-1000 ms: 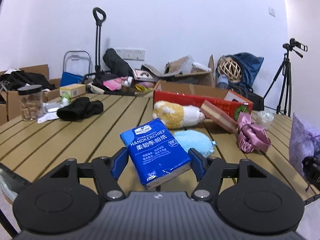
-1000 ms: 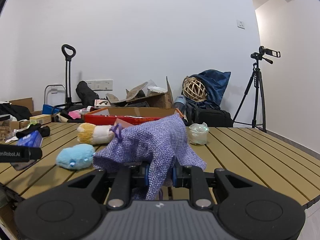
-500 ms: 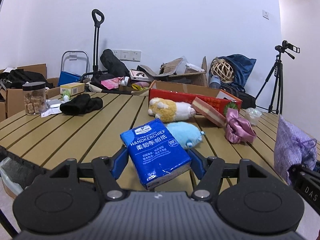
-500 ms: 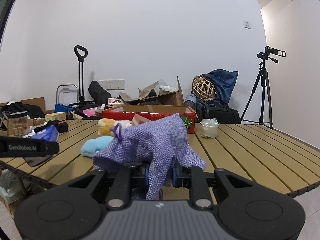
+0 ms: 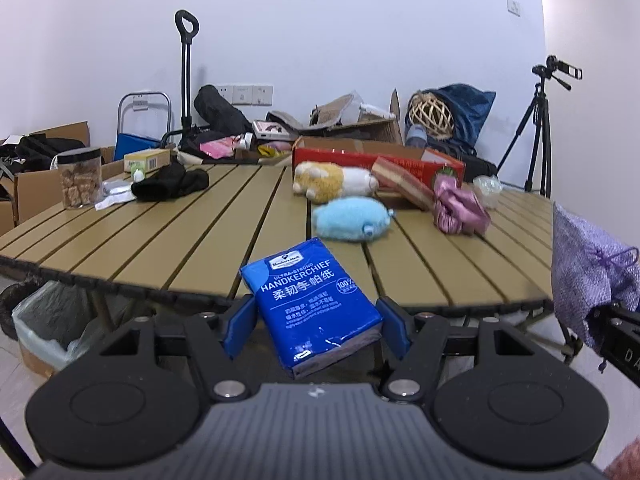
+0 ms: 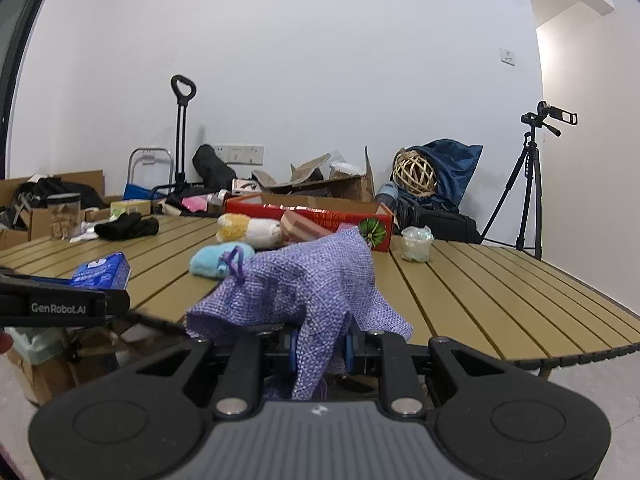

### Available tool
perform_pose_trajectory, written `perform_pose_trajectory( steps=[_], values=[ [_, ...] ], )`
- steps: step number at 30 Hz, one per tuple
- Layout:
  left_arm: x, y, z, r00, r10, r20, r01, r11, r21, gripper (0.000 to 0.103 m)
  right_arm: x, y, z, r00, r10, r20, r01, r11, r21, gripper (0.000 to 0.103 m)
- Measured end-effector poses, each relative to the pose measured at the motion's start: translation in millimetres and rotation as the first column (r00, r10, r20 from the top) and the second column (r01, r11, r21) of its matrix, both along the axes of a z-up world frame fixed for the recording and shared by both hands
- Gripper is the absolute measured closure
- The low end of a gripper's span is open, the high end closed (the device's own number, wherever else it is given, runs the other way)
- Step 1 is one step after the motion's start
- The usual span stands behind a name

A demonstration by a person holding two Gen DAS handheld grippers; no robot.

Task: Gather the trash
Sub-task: 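Carry the purple pouch and blue tissue pack down over the black bin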

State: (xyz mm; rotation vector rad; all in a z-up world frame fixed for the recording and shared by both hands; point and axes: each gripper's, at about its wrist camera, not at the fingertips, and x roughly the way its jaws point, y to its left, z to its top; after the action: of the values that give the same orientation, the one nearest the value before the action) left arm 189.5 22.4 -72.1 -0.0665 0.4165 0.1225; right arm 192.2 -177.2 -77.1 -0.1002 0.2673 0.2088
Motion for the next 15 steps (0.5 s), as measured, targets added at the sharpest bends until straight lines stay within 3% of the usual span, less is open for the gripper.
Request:
perform_pose_trajectory(
  steps=[15],
  values=[
    [-38,15,-32,0.991,-0.004,-0.131,0.006,1.000,0.019,0.036,-24,13,-44,0.969,0.066,-0.240,-0.080,0.995,-0.052,0.084]
  ],
)
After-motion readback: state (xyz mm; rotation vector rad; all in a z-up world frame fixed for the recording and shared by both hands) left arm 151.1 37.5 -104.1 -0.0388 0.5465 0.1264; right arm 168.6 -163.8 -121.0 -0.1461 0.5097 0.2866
